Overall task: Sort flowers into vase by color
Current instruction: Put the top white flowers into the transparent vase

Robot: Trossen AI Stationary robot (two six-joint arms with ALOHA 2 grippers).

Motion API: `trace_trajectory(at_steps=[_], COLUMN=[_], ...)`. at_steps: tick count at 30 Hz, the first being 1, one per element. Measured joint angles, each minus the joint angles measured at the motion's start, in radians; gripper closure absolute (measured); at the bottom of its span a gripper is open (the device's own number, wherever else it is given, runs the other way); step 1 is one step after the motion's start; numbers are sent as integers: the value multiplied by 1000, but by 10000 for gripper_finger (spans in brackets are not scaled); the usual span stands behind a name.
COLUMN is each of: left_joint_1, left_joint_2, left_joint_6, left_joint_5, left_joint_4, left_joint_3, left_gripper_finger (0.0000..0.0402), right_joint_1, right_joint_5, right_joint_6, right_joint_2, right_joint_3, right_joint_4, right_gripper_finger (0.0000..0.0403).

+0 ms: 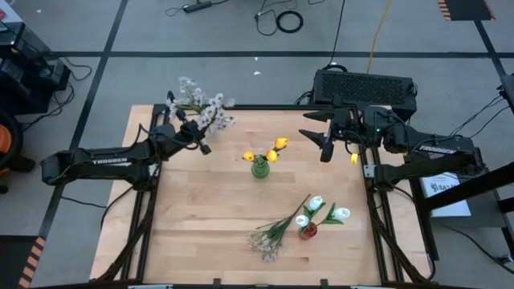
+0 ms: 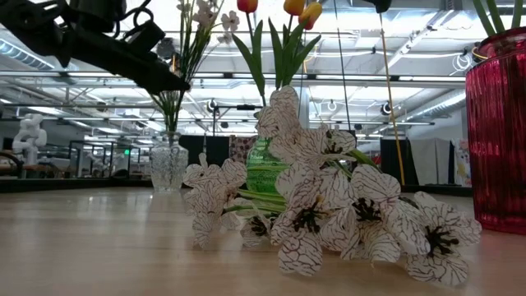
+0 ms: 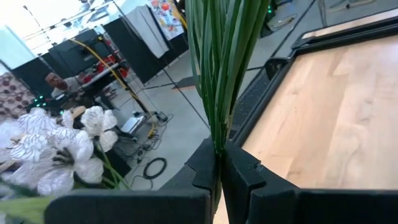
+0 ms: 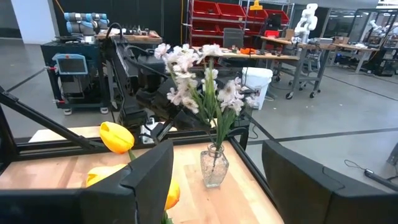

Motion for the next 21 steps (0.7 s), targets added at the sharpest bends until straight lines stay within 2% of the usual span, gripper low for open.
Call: trace_trajectory(at_steps=[7, 21], left_joint_1=[34, 66], left_joint_2=[7, 7], left_joint_6=[-48, -82], left_joint_5=[63, 48], left_joint_4=[0, -2], left_joint_3=[0, 0], left_gripper_finger=[385, 385], right_joint_1=[0, 0], right_joint_5=[0, 0], right_joint_6=[-4, -4], right_joint_2=[0, 0], right_joint_3=[0, 0], right_joint_4=[0, -1], right_gripper_finger=[165, 165])
